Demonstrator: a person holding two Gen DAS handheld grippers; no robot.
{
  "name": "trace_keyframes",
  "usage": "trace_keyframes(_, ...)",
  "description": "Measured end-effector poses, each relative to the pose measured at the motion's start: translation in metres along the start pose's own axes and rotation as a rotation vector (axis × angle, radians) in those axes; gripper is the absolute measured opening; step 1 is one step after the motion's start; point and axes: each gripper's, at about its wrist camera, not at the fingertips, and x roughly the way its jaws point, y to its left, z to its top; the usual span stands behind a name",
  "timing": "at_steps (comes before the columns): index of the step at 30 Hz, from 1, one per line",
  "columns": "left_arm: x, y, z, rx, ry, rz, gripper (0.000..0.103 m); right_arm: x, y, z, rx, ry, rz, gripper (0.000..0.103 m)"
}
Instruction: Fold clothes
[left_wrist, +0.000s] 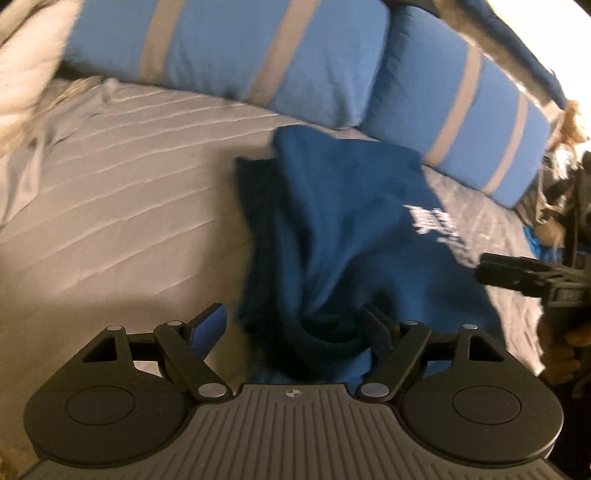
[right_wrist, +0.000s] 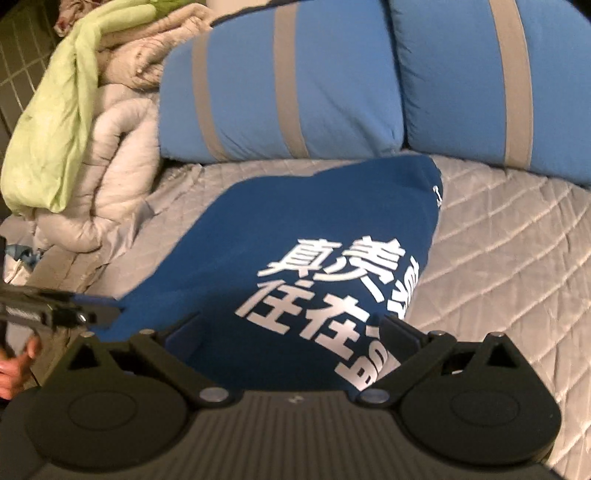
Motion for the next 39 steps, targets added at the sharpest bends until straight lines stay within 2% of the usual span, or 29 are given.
trace_keyframes(6,-0.013,0.03,-0.013,0.0,0.026,0.188,0.078,0.001,0.0,0.001,0.022,0.005,-0.011,0.103)
trace_keyframes(8,-0.015,0.035,-0.015,0.008,0.038,0.214,0.078,0.0,-0.001,0.001,0.035,0.009,-0.009,0.103)
trace_keyframes(15,-0.033,0.046,0.003,-0.187,-0.077,0.017,0.078,0.002,0.001,0.001,0.04,0.021,-0.029,0.103)
trace_keyframes(19,-0.022,0.04,0.023,-0.249,-0.077,-0.101,0.078,0.005,0.001,0.0,0.043,0.032,-0.043,0.103)
trace_keyframes(24,0.006,0.014,0.042,-0.161,-0.01,-0.105,0.078,0.007,0.0,-0.001,0.043,0.04,-0.05,0.103)
trace_keyframes(28,0.017,0.002,0.049,-0.136,0.017,-0.138,0.076,0.008,-0.002,-0.001,0.053,0.044,-0.051,0.103)
trace_keyframes(32,0.025,-0.001,0.051,-0.134,0.048,-0.187,0.053,0.01,-0.004,-0.001,0.063,0.055,-0.045,0.103)
trace_keyframes(33,0.026,-0.002,0.052,-0.133,0.056,-0.199,0.05,0.01,-0.004,-0.001,0.063,0.056,-0.044,0.103)
trace_keyframes(35,0.03,-0.004,0.053,-0.132,0.071,-0.223,0.045,0.01,-0.004,0.0,0.062,0.054,-0.044,0.103)
trace_keyframes(39,0.035,0.002,0.05,-0.164,0.1,-0.243,0.045,0.009,-0.005,0.0,0.064,0.052,-0.042,0.103)
